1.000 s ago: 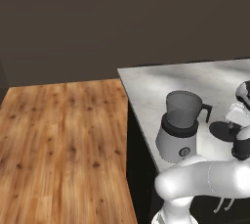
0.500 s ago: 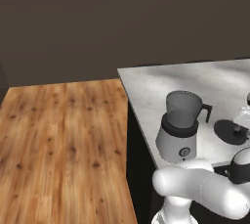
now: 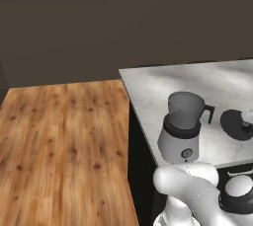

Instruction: Close the lid blender by securely placing the lid on top.

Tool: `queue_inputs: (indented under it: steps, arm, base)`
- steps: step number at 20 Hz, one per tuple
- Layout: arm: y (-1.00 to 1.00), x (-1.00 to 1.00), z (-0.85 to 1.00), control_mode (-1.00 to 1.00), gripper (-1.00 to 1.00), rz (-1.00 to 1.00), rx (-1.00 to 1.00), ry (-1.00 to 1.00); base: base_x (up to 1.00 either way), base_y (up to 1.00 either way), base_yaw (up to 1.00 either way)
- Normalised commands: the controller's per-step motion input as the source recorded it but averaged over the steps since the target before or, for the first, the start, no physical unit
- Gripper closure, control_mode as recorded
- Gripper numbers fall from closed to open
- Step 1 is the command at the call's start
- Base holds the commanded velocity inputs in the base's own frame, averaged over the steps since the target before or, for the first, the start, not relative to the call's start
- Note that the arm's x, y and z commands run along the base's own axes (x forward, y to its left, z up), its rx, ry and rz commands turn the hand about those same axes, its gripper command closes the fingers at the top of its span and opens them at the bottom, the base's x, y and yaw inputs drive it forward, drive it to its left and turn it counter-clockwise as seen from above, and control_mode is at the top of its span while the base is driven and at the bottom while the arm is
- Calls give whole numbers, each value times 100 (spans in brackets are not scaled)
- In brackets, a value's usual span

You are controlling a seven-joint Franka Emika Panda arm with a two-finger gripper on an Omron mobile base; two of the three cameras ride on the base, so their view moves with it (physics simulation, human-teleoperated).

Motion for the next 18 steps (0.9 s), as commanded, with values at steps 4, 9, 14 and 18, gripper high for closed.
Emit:
queue_inputs:
  steps: [4,9,14,18]
  arm:
    - [11,-18,60,-100,100,0,-3,-16]
    - [15,-10,58,-100,100,0,-2,-12]
    - [15,0,51,-100,100,2,-1,-10]
    - [15,0,44,-100,100,7,0,-7]
  base:
    - [0,0,0]
    - [0,0,0]
    - [0,0,0]
    - [0,0,0]
